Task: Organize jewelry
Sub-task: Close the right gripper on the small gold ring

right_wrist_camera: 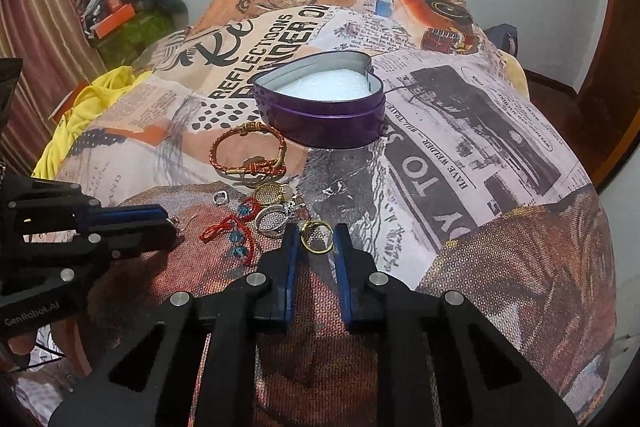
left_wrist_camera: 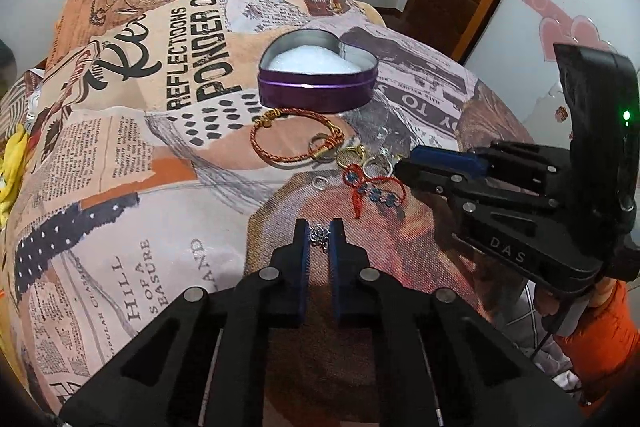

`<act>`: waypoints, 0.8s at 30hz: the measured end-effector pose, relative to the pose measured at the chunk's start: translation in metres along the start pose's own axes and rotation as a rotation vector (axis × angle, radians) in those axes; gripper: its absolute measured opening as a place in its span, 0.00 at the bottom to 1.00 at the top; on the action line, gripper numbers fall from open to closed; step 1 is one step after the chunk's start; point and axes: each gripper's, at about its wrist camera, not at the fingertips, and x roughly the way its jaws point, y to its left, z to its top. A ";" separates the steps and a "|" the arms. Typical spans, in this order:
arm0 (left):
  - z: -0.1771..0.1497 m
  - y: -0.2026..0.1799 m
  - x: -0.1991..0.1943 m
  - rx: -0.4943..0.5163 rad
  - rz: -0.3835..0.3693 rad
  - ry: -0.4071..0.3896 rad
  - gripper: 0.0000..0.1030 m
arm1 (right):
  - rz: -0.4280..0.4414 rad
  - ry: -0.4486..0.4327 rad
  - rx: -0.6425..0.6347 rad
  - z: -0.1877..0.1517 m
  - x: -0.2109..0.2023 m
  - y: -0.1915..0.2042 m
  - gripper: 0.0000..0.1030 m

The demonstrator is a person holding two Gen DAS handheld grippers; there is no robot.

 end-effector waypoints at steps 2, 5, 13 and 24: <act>0.001 0.001 -0.003 -0.004 0.004 -0.009 0.08 | 0.002 -0.003 0.000 0.000 0.000 0.000 0.13; 0.002 0.002 -0.007 -0.006 0.009 -0.025 0.08 | -0.004 -0.003 -0.003 0.000 -0.002 0.001 0.06; 0.006 0.006 -0.025 -0.016 0.025 -0.072 0.08 | -0.022 -0.021 0.014 0.002 -0.013 -0.004 0.06; 0.006 0.008 -0.036 -0.028 0.030 -0.097 0.08 | -0.024 0.033 0.032 0.004 -0.005 -0.007 0.34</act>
